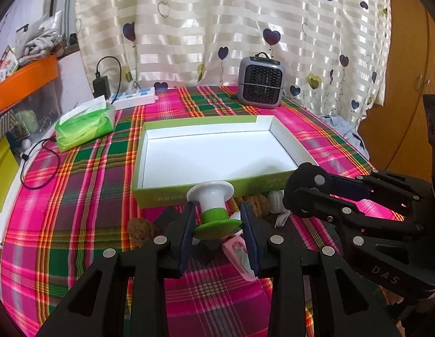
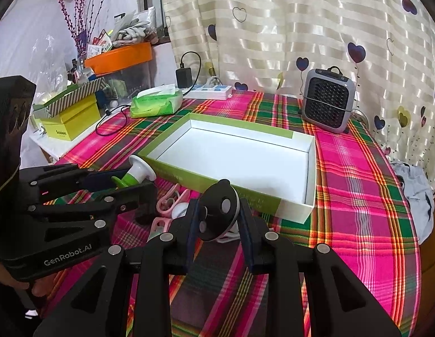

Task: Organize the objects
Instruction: 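Carry the spool with the left tool while the right tool carries the disc over the box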

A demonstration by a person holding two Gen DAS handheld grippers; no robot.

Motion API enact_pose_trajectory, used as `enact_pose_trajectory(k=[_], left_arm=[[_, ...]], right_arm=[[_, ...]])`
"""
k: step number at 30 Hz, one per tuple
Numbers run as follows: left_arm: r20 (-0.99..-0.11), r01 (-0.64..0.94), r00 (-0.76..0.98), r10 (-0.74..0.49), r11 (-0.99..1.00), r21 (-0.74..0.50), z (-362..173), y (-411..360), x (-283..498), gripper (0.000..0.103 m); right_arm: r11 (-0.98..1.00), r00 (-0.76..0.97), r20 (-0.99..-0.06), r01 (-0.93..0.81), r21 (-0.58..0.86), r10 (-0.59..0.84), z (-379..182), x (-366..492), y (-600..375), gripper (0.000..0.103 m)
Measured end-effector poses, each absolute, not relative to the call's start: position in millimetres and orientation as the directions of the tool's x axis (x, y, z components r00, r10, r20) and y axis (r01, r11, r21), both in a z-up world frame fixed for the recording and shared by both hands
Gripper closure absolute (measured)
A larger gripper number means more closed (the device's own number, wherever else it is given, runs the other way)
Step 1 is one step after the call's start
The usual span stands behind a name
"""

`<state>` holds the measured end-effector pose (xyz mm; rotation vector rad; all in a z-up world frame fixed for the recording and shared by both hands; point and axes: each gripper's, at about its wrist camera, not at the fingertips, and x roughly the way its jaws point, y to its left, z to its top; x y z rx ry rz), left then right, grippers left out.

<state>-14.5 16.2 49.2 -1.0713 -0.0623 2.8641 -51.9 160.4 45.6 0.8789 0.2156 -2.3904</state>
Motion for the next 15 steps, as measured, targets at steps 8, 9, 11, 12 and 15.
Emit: enact_pose_trajectory(k=[8, 9, 11, 12, 15], left_arm=[[-0.648, -0.064, -0.757, 0.086, -0.996, -0.057, 55.5, 16.4, -31.7, 0.072], [-0.649, -0.064, -0.756, 0.085, -0.996, -0.056, 55.4, 16.4, -34.3, 0.072], [-0.651, -0.065, -0.754, 0.084, -0.996, -0.054, 55.4, 16.5, -39.8, 0.072], [-0.653, -0.065, -0.753, 0.083, -0.997, -0.052, 55.4, 16.5, -42.2, 0.072], [-0.656, -0.071, -0.750, 0.083, -0.996, -0.044, 55.6, 16.7, -53.7, 0.072]], right_arm=[[-0.817, -0.614, -0.629, 0.574, 0.059, -0.477, 48.9, -70.5, 155.3, 0.075], [-0.815, -0.612, -0.629, 0.576, 0.061, -0.479, 48.8, -73.1, 153.8, 0.075], [-0.813, -0.609, -0.629, 0.579, 0.064, -0.483, 48.1, -77.1, 152.0, 0.075], [-0.812, -0.607, -0.631, 0.580, 0.064, -0.483, 47.6, -80.2, 150.7, 0.075], [-0.813, -0.604, -0.635, 0.579, 0.066, -0.482, 46.2, -90.4, 147.7, 0.075]])
